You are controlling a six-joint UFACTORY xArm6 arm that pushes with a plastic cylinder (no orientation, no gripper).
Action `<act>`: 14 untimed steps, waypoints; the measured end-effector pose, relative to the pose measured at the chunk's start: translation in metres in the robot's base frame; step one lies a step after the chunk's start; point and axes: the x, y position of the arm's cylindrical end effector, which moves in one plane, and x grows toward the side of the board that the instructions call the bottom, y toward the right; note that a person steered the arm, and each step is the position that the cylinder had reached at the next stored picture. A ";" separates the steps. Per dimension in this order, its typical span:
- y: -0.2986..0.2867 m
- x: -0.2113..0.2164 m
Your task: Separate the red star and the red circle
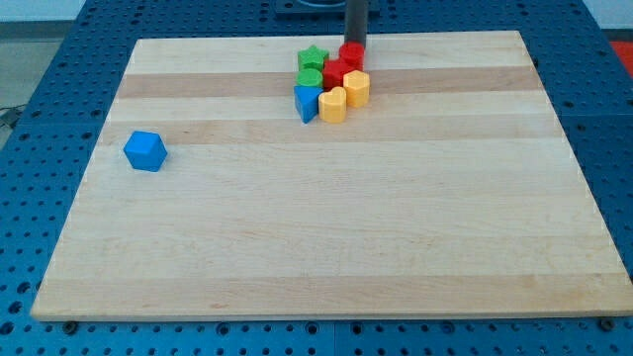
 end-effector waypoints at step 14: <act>-0.093 0.254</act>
